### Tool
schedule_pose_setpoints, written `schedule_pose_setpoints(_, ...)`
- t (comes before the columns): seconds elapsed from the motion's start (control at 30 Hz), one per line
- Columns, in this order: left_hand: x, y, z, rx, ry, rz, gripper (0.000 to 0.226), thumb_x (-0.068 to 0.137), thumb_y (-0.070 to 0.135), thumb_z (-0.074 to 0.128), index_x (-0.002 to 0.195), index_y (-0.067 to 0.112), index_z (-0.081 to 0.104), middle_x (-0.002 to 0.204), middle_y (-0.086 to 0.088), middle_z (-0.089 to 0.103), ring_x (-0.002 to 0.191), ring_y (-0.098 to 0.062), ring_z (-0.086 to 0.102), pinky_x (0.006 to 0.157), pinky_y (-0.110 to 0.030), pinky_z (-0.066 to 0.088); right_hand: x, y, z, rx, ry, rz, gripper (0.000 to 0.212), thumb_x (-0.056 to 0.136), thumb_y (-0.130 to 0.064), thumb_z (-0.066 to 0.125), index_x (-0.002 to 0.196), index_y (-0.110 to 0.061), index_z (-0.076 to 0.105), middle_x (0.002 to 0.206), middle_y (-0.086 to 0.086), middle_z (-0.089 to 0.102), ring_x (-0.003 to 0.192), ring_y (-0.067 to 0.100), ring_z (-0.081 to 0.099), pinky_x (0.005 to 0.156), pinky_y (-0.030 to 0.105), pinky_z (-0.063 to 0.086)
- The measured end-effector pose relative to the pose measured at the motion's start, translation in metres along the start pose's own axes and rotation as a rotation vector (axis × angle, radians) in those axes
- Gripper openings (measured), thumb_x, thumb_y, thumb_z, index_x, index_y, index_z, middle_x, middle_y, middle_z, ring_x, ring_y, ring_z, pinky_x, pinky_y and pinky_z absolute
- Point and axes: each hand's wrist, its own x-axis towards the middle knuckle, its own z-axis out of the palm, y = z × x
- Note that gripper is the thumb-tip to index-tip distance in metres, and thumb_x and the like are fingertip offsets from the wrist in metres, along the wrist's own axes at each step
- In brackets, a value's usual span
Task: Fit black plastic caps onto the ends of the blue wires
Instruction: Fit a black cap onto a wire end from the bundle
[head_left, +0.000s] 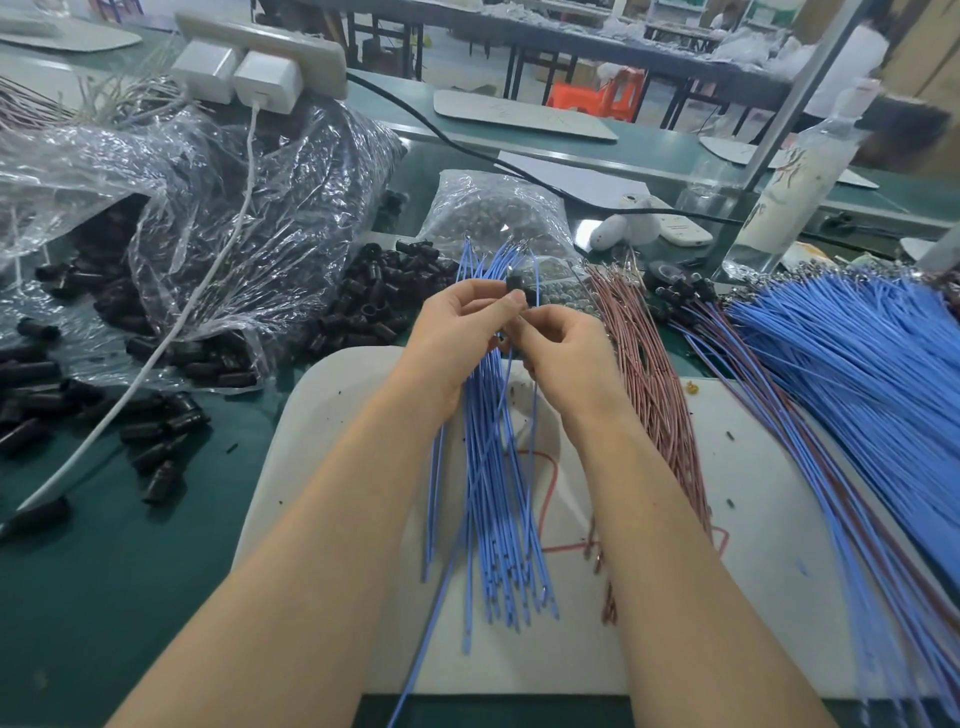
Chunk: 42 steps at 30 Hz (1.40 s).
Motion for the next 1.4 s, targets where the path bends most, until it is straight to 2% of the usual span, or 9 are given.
schedule_pose_setpoints(0.17, 0.0014, -0.0003, -0.001, -0.059, 0.052, 0.012, 0.005, 0.088, 0.014, 0.065, 0.086, 0.018, 0.062, 0.069, 0.006, 0.071, 0.07, -0.011, 0.061, 0.08, -0.03, 0.05, -0.0007, -0.0005, 0.0021, -0.112, -0.02, -0.01, 0.016, 0.089, -0.017, 0.066, 0.073, -0.021, 0.064, 0.066, -0.005, 0.066, 0.061, 0.002, 0.059, 0.063, 0.019, 0.042)
schedule_pose_setpoints(0.3, 0.0019, -0.0007, -0.0011, -0.044, 0.093, 0.047, 0.007, 0.088, 0.013, 0.065, 0.083, 0.017, 0.062, 0.065, 0.007, 0.07, 0.065, -0.009, 0.059, 0.063, -0.021, 0.05, -0.0022, -0.0012, 0.0029, -0.171, -0.039, -0.02, 0.017, 0.088, -0.019, 0.066, 0.072, -0.022, 0.062, 0.064, -0.006, 0.065, 0.055, 0.002, 0.053, 0.065, 0.027, 0.045)
schedule_pose_setpoints(0.43, 0.0016, -0.0017, -0.0009, -0.006, 0.118, 0.068, 0.006, 0.087, 0.013, 0.067, 0.083, 0.016, 0.063, 0.071, 0.003, 0.069, 0.066, -0.008, 0.06, 0.062, -0.02, 0.051, -0.0026, -0.0013, 0.0045, -0.174, -0.061, -0.006, 0.019, 0.088, -0.019, 0.066, 0.07, -0.022, 0.061, 0.063, -0.005, 0.063, 0.054, 0.003, 0.051, 0.065, 0.028, 0.043)
schedule_pose_setpoints(0.6, 0.0015, -0.0015, -0.0022, 0.051, 0.09, 0.09, 0.002, 0.087, 0.018, 0.067, 0.087, 0.018, 0.065, 0.073, 0.007, 0.069, 0.071, -0.007, 0.062, 0.075, -0.025, 0.051, -0.0026, 0.0003, 0.0039, -0.147, -0.015, -0.008, 0.02, 0.088, -0.02, 0.066, 0.069, -0.024, 0.062, 0.062, -0.008, 0.064, 0.054, 0.0, 0.053, 0.066, 0.028, 0.044)
schedule_pose_setpoints(0.73, 0.0016, -0.0007, -0.0039, 0.091, 0.065, 0.087, 0.004, 0.087, 0.022, 0.067, 0.088, 0.019, 0.066, 0.076, 0.009, 0.07, 0.071, -0.004, 0.061, 0.076, -0.023, 0.048, -0.0035, -0.0007, 0.0053, -0.132, 0.009, -0.012, 0.021, 0.088, -0.019, 0.066, 0.069, -0.024, 0.062, 0.064, -0.007, 0.065, 0.063, 0.006, 0.058, 0.067, 0.027, 0.044)
schedule_pose_setpoints(1.0, 0.0014, 0.0012, -0.0037, 0.093, 0.047, 0.086, 0.008, 0.086, 0.021, 0.068, 0.091, 0.015, 0.067, 0.071, 0.012, 0.069, 0.062, 0.004, 0.06, 0.056, -0.006, 0.042, -0.0051, -0.0033, 0.0051, -0.084, 0.011, 0.001, 0.02, 0.089, -0.015, 0.064, 0.07, -0.019, 0.062, 0.063, -0.006, 0.063, 0.059, 0.002, 0.057, 0.063, 0.023, 0.042)
schedule_pose_setpoints(1.1, 0.0004, 0.0009, -0.0036, 0.079, 0.05, 0.086, 0.009, 0.086, 0.019, 0.069, 0.091, 0.013, 0.067, 0.076, 0.006, 0.07, 0.061, 0.003, 0.06, 0.056, -0.006, 0.042, -0.0047, -0.0035, 0.0063, -0.051, 0.018, 0.003, 0.019, 0.09, -0.015, 0.063, 0.071, -0.018, 0.063, 0.063, -0.005, 0.063, 0.062, 0.007, 0.058, 0.063, 0.023, 0.043)
schedule_pose_setpoints(1.23, -0.0018, -0.0004, -0.0008, 0.051, 0.034, 0.064, 0.008, 0.084, 0.017, 0.071, 0.089, 0.014, 0.066, 0.083, -0.003, 0.07, 0.062, -0.001, 0.061, 0.059, -0.009, 0.045, -0.0037, -0.0025, 0.0045, 0.029, 0.058, 0.004, 0.02, 0.09, -0.014, 0.063, 0.069, -0.015, 0.063, 0.061, -0.005, 0.063, 0.055, 0.001, 0.055, 0.056, 0.016, 0.042)
schedule_pose_setpoints(1.4, -0.0026, 0.0007, -0.0001, 0.018, 0.039, 0.046, 0.005, 0.085, 0.015, 0.07, 0.086, 0.015, 0.065, 0.083, -0.004, 0.069, 0.063, -0.004, 0.062, 0.053, -0.011, 0.046, -0.0023, -0.0004, 0.0046, -0.053, 0.063, -0.004, 0.017, 0.089, -0.02, 0.065, 0.072, -0.02, 0.065, 0.067, -0.004, 0.066, 0.067, 0.009, 0.062, 0.068, 0.028, 0.049)
